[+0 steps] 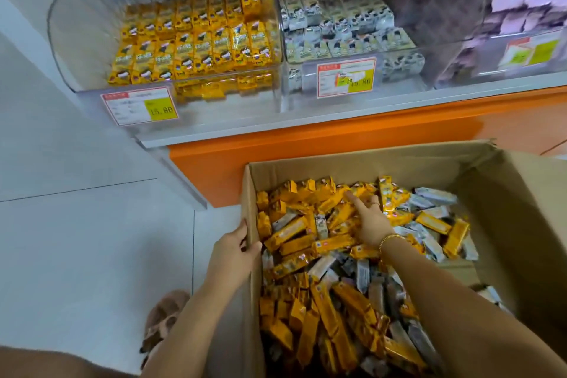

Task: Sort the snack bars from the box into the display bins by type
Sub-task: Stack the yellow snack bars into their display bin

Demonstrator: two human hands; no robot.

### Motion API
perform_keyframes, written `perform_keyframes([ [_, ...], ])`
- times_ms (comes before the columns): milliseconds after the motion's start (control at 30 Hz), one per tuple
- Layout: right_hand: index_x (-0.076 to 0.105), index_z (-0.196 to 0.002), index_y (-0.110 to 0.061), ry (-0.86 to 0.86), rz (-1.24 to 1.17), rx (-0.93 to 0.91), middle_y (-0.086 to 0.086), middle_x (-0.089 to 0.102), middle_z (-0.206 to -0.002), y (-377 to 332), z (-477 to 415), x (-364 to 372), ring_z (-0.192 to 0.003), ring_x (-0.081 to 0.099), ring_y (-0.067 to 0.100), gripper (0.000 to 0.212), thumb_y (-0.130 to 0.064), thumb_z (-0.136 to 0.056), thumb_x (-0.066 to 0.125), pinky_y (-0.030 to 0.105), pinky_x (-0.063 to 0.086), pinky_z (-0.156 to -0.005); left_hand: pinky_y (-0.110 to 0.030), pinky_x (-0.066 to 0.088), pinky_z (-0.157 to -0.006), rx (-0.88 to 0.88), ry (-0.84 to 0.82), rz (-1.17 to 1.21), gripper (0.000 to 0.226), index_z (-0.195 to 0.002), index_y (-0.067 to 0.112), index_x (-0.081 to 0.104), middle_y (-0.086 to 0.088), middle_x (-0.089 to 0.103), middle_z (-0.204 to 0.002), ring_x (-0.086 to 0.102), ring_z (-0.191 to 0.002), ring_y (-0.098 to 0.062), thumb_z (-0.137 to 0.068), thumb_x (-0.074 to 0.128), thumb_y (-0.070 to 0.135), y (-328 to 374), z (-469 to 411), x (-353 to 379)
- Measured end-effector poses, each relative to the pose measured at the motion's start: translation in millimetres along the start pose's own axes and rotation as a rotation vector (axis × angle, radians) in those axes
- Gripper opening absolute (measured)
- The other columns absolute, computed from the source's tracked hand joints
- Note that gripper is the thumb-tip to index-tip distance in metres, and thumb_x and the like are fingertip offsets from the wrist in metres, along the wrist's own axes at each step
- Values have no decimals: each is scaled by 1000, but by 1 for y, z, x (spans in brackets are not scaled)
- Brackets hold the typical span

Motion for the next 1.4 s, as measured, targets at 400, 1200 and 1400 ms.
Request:
perform_keyframes([
  [400, 36, -135, -22, -151, 277, -180, 12, 52, -122, -36, 0, 16, -104, 58, 31, 62, -6, -82, 62, 36, 49, -81, -30, 40, -104, 20, -19, 97, 55, -145, 18, 38, 1, 56, -133, 51, -126, -17, -93, 58, 16, 2, 3, 2],
  [1200, 53, -116, -28, 355, -897, -751, -5, 63, -112, -257, 215, -256, -98, 65, 7, 66, -17, -59, 84, 21, 54, -79, -37, 55, -85, 236, -329, 1316, 40, -107, 0, 60, -17, 71, -102, 70, -92, -24, -69, 68, 6, 192, 81, -162],
  [1400, 50, -124, -36, 666, -524, -703, -11, 46, -116, -289, 209, -278, -110, 48, 7, 64, -47, -68, 79, 24, 45, -93, -33, 58, -68, 206, -206, 1420, 13, -99, 5, 62, -12, 74, -85, 72, -74, -19, -88, 57, 6, 199, 52, -199],
])
Point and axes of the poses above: each hand's wrist, its own z-axis away from the middle knuckle, its own x-axis out of the palm, y = z × x, the point moved 9 cm from there along -z, towards the middle knuckle
